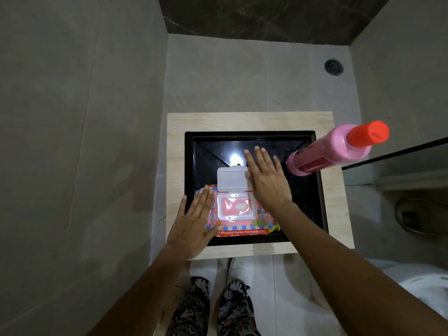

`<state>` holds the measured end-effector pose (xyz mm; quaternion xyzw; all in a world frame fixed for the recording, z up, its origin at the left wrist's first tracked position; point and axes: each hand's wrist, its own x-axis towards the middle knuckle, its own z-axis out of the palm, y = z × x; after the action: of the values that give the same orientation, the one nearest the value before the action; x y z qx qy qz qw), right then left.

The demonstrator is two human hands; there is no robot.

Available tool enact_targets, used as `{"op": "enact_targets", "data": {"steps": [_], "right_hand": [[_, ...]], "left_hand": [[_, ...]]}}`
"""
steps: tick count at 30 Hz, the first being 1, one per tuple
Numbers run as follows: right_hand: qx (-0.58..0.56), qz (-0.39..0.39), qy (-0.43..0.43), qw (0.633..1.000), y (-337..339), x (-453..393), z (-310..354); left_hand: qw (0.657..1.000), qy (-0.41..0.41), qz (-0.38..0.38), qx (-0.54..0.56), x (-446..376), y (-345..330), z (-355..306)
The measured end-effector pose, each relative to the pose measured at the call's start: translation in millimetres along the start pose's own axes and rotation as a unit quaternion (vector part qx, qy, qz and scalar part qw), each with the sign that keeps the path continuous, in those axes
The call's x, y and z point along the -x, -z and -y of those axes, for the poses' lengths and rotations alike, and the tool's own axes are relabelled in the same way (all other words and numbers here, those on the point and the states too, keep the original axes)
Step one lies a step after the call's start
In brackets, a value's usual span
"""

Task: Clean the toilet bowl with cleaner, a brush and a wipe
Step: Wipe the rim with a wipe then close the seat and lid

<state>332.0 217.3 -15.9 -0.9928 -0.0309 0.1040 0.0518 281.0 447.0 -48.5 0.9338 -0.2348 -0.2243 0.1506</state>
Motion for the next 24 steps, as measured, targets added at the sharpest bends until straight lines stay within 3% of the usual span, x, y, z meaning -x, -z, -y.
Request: {"op": "enact_targets", "data": {"steps": [7, 11, 19, 24], "right_hand": [[0.017, 0.106, -0.011, 0.994, -12, -2, 0], [0.008, 0.127, -0.022, 0.992, -13, -1, -1], [-0.076, -0.028, 0.032, 0.996, -11, 39, 2], [-0.089, -0.041, 0.053, 0.994, -25, 72, 7]], "left_hand": [[0.999, -0.028, -0.023, 0.001, -13, 10, -3], [0.999, -0.036, -0.014, -0.012, -21, 14, -8], [0.998, -0.048, -0.01, -0.042, -25, 12, -8], [0.997, -0.028, -0.002, -0.072, -26, 13, -13]]}}
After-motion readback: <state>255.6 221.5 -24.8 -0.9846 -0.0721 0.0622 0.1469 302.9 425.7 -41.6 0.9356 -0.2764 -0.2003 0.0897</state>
